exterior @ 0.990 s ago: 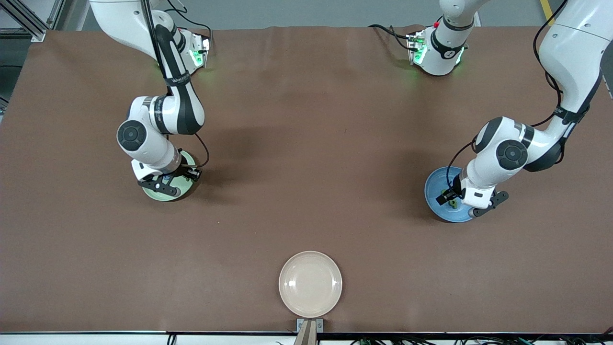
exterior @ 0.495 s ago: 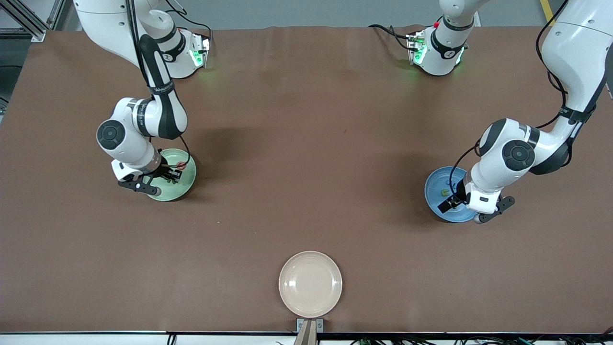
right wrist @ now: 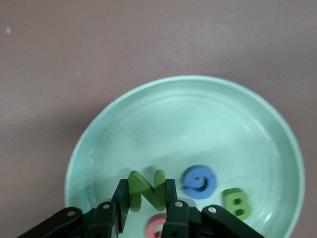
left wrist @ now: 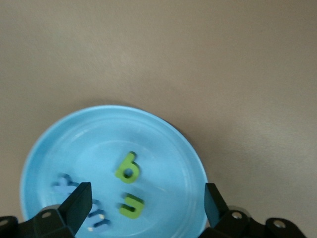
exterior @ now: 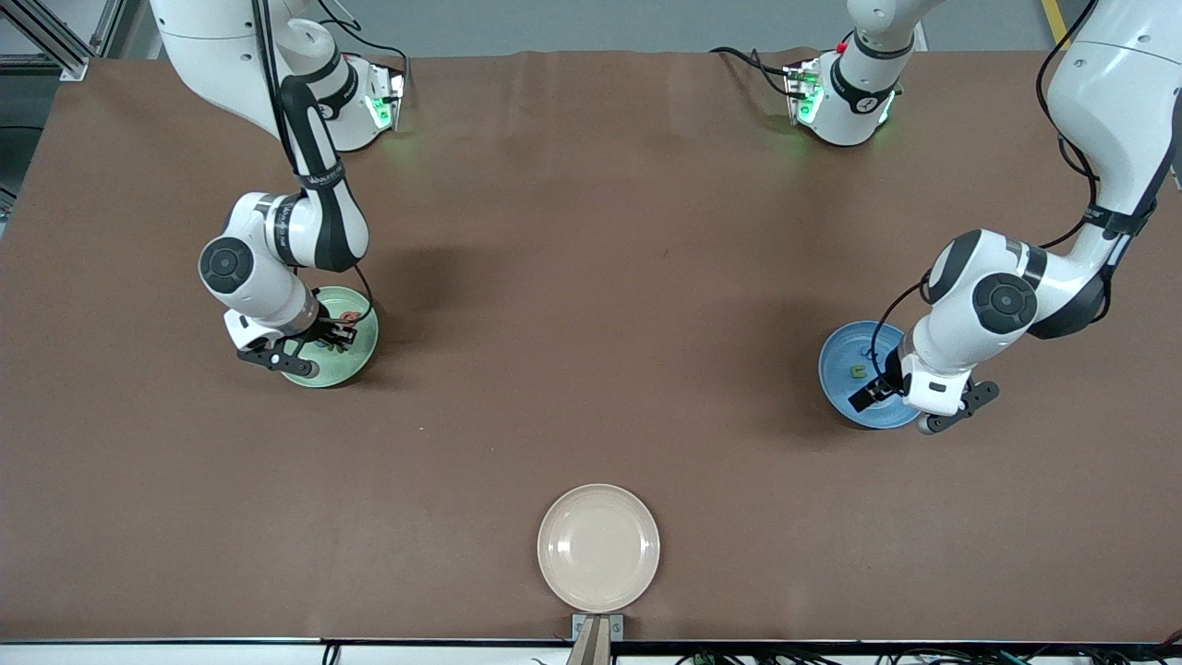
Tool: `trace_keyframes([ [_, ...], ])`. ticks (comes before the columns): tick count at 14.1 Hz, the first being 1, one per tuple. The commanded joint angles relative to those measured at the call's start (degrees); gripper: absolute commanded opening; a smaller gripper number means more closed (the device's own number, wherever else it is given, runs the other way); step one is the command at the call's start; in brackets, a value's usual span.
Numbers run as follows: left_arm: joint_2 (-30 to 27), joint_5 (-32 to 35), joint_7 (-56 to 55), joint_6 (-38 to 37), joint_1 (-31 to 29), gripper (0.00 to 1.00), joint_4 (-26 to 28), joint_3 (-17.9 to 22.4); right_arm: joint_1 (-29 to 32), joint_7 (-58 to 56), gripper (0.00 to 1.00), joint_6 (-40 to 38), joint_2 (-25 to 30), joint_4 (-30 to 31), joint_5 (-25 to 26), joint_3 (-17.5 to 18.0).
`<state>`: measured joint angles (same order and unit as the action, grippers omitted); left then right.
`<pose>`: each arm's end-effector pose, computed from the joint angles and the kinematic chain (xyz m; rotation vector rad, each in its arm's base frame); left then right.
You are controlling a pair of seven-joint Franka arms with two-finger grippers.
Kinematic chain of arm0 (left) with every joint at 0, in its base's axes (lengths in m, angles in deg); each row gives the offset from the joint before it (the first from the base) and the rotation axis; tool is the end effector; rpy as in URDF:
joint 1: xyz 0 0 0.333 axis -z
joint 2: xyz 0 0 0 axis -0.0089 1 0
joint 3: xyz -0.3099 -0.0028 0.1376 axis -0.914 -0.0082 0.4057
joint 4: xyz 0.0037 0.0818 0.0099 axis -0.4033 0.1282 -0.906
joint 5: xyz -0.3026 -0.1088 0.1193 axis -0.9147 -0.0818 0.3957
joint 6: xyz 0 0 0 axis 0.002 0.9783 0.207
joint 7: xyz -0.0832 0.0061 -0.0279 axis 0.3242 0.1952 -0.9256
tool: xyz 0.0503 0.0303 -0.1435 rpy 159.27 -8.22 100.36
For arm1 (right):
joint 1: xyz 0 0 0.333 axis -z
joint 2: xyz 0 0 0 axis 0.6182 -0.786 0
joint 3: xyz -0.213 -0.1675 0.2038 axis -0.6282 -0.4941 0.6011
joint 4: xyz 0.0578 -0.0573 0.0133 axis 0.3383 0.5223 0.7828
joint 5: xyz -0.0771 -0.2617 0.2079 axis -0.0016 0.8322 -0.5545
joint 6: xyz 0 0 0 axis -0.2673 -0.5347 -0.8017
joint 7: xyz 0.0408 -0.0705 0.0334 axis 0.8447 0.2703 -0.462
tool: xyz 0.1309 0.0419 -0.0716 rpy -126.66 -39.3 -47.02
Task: Sort upper and lower case letters into plates
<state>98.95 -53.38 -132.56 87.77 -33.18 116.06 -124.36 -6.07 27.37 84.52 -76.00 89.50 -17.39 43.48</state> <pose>0.5928 -0.0372 0.2552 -3.0460 -0.7160 -0.0724 0.4941 0.0793 0.2171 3.0854 -0.3896 -0.0636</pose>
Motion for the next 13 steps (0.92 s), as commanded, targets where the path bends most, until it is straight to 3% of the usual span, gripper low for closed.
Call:
trace_keyframes([
  [1,-1.3,-5.9,7.2,-3.8,2.7,1.0,-2.6,0.4,0.1,-0.2,0.76,0.2,0.3,-0.2,-1.3,0.5],
  [2,-2.4,-8.6,10.0,-4.2,4.2,1.0,-2.6,1.8,0.1,-0.2,1.0,0.1,0.4,-0.3,-1.3,0.5],
  [4,-4.3,-13.6,15.0,-4.4,8.7,1.0,-2.6,7.6,0.2,-0.4,1.0,-1.3,0.7,-1.3,-1.1,0.3],
  [6,-6.5,-18.7,21.1,-5.2,13.8,1.0,-2.5,13.2,0.2,-1.5,1.0,-7.6,1.3,-4.2,-0.9,-0.2],
  [9,-9.3,-25.5,29.1,-7.8,21.4,1.0,-2.5,22.3,0.2,-7.1,1.0,-18.3,2.1,-10.9,0.0,-4.8],
  [13,-11.0,-31.6,36.4,-11.5,28.0,1.0,-2.6,29.2,0.3,-13.3,1.0,-27.4,1.6,-18.9,1.9,-10.5],
])
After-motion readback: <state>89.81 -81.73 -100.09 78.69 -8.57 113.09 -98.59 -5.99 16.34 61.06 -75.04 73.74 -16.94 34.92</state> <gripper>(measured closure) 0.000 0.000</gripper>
